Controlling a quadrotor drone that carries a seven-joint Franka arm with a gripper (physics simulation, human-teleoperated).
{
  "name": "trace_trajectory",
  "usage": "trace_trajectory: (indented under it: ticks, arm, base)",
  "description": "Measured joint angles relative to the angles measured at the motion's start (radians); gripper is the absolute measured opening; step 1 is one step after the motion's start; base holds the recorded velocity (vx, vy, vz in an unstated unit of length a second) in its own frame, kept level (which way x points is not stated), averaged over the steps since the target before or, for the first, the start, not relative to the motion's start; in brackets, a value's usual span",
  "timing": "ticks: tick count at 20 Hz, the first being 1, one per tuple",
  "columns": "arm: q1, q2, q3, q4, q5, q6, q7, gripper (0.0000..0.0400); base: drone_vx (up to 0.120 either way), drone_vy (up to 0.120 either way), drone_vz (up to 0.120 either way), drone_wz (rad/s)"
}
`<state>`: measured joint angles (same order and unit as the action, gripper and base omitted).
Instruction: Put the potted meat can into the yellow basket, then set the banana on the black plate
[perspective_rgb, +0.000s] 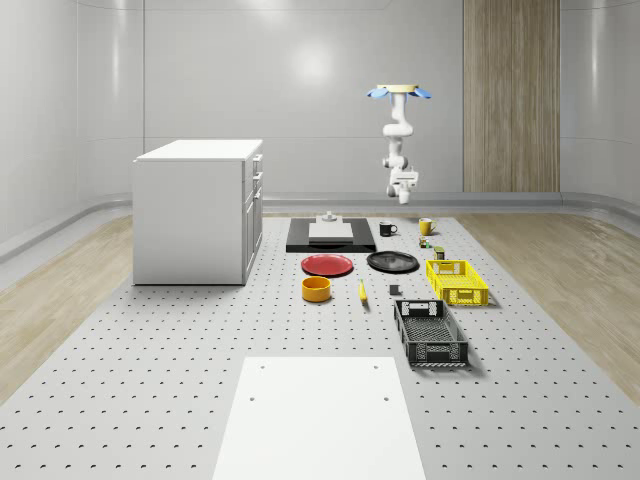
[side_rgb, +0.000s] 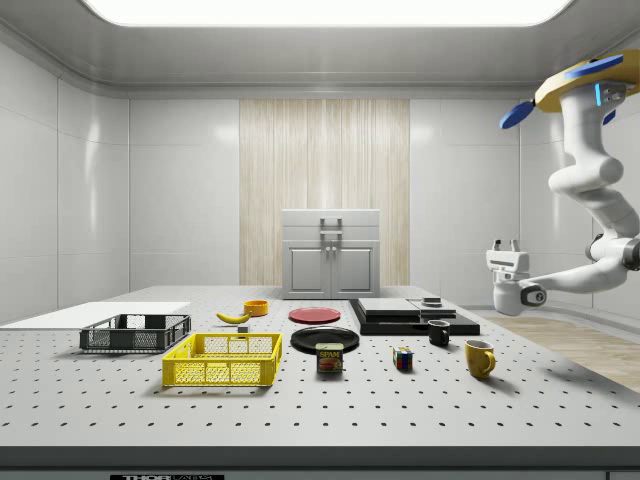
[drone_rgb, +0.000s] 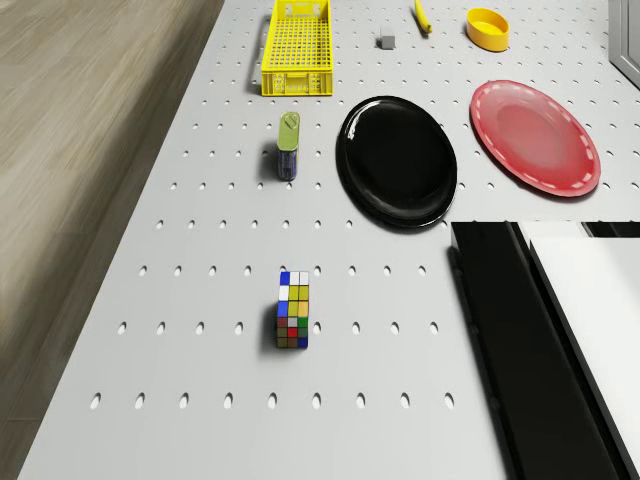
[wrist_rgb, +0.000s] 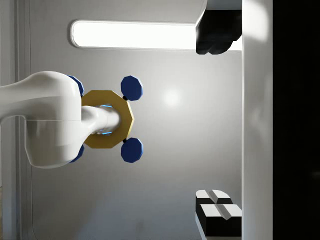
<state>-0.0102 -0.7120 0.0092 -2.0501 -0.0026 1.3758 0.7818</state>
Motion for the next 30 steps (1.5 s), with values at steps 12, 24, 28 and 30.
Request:
trace_trajectory:
  ticks: [12,24,28,30]
  arm:
    - [-0.009,-0.007,0.029,-0.007,-0.040,0.009,0.005,0.0400]
    - [-0.075,-0.023,0.237,-0.057,-0.336,0.025,0.046,0.0400]
    - [-0.143,-0.047,0.433,-0.160,-0.627,0.040,0.096,0.0400]
    - [-0.193,-0.069,0.557,-0.257,-0.826,0.049,0.141,0.0400]
  base:
    - [0.120,0.120,0.000,0.000]
    - [0.120,0.017,-0.053,0.000]
    - [0.120,0.000,-0.120,0.000]
    - [0.120,0.000,-0.120,0.000]
